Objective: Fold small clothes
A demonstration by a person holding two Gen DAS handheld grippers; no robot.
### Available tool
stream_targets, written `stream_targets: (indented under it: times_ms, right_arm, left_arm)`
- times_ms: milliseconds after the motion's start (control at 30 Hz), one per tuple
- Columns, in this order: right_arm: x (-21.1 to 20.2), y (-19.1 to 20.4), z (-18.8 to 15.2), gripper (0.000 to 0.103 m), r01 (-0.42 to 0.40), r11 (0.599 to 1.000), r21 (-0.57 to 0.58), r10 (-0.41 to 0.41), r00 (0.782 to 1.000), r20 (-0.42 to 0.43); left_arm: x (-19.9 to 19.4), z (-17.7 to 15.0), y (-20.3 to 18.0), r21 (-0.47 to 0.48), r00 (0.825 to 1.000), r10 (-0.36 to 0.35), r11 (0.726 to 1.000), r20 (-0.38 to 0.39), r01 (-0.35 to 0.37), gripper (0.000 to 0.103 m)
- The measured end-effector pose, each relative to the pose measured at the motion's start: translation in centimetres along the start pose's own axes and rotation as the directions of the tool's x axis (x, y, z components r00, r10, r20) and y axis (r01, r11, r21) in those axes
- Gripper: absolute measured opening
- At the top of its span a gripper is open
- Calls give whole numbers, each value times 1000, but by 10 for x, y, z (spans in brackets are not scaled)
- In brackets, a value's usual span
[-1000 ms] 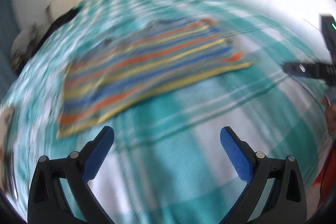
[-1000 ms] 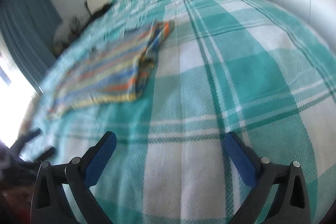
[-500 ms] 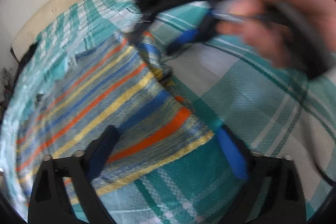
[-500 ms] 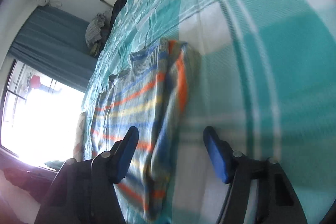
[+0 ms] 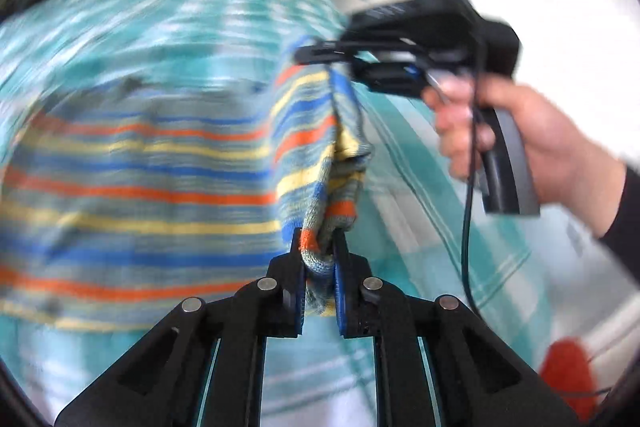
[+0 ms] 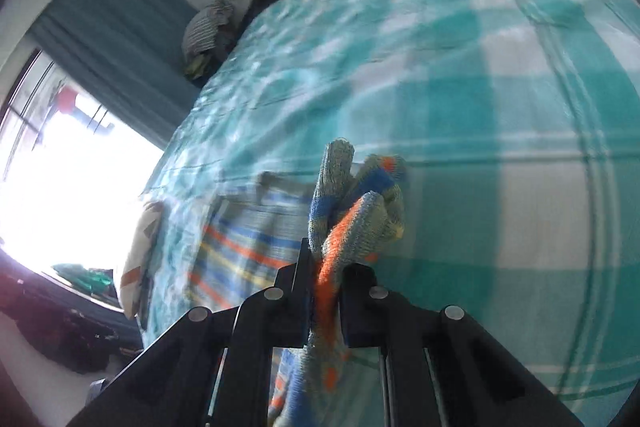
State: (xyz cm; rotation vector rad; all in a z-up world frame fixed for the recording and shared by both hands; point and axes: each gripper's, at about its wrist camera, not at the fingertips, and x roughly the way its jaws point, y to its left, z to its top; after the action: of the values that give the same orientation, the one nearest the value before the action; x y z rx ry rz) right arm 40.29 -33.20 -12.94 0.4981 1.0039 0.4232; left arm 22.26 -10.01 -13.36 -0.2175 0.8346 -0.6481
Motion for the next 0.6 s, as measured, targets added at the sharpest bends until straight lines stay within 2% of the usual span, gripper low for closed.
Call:
stream_targets:
  times_ms: [100, 167, 300, 400, 533, 567, 600]
  right_arm:
    - [35, 51, 2, 11, -33, 998, -50, 32, 999, -31]
    - [78, 87, 4, 11, -46, 995, -86, 40, 997, -68]
    - [144, 130, -4, 11, -57, 992, -111, 43, 992, -122]
    - [188, 158, -12, 11, -56, 989, -139, 33, 987, -159]
    - [221, 173, -14, 11, -41, 987, -157, 13, 985, -172]
    - [228, 173, -13, 12, -33, 988, -152, 6, 985, -174]
    - [233, 172, -13, 19, -18, 989, -144, -8, 984, -180]
  left_arm:
    - [-35, 1, 68, -185, 1000, 15, 983, 16, -11, 10]
    - [-49, -3, 105, -250, 998, 56, 967, 19, -50, 10]
    - [-66, -17, 162, -351, 993, 116, 931, 13, -104, 10]
    - [-70, -26, 188, -414, 991, 130, 904, 25, -108, 10]
    - [-73, -30, 200, -462, 988, 148, 880, 34, -116, 10]
    - [-76, -32, 198, -459, 986, 166, 878, 23, -137, 13]
    - [-81, -36, 198, -461, 982, 189, 872, 6, -165, 16]
